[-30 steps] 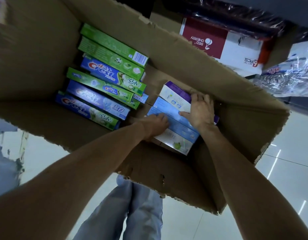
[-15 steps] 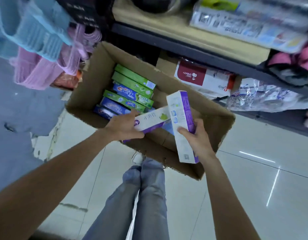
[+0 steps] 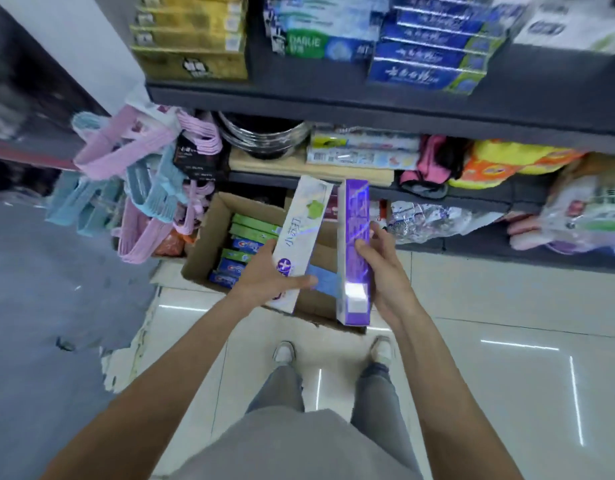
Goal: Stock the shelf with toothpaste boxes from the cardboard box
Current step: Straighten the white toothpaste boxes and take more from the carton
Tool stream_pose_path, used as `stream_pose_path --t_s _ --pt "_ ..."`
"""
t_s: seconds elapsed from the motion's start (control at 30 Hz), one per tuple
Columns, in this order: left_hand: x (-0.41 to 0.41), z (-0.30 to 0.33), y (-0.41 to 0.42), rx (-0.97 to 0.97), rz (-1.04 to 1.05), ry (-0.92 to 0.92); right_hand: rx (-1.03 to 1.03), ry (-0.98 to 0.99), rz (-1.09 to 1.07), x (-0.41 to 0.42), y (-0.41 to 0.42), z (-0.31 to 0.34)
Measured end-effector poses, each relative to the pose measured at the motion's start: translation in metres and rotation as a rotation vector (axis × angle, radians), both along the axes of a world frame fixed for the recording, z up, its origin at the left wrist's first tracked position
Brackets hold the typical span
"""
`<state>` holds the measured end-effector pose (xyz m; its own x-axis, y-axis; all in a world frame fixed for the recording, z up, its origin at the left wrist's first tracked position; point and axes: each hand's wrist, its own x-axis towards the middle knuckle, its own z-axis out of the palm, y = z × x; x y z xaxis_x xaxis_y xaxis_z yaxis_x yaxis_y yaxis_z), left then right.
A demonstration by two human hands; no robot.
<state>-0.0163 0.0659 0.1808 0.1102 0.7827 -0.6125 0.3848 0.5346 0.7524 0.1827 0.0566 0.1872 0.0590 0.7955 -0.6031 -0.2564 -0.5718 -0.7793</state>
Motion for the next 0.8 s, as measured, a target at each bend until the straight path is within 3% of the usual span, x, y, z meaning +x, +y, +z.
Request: stream_pose_path --t_s 0.3,0.53,0.7,0.8 --pt "0.155 0.07 0.002 0.201 -0.008 -0.041 0.203 -0.176 0.018 0.119 -0.004 0.06" --pt "0.286 0.088 -0.012 0.209 0.075 -0.07 0.234 -0.286 0.068 0.249 -0.013 0.076" --pt "0.336 0.103 -0.011 0.217 0.136 -0.014 0.22 -0.215 0.066 0.317 -0.011 0.08" --pt "0.347 0.105 0.0 0.185 0.212 -0.049 0.111 -0.044 0.03 0.346 0.001 0.079"
